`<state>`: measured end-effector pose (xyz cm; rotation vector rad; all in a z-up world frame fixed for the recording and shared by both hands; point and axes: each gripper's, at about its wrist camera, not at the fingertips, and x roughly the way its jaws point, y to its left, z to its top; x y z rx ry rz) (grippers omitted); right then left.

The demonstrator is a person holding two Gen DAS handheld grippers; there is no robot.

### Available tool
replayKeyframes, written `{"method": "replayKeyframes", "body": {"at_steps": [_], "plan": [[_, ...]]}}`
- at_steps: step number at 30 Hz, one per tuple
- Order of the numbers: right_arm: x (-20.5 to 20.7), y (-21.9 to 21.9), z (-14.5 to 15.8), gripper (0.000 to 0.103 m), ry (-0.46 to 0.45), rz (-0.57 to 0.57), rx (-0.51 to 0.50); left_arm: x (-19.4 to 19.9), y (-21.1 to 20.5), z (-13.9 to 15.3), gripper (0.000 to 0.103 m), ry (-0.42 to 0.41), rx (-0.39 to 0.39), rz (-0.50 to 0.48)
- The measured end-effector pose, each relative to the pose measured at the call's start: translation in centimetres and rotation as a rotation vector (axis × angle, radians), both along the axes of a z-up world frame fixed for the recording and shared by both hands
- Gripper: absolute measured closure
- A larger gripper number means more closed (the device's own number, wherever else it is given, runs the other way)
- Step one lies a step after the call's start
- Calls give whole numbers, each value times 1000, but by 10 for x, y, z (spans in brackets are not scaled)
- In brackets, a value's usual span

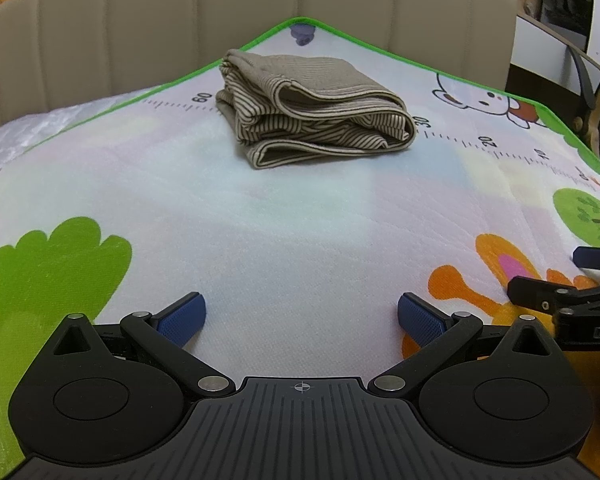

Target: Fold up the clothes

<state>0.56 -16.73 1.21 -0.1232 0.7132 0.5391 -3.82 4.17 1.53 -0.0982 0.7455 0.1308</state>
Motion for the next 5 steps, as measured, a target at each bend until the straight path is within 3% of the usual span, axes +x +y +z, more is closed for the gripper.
{"method": "replayKeyframes", "body": {"at_steps": [5], "plan": [[-25, 1, 2, 0, 2, 198, -11, 1, 6, 6, 0, 13, -9, -6]]}}
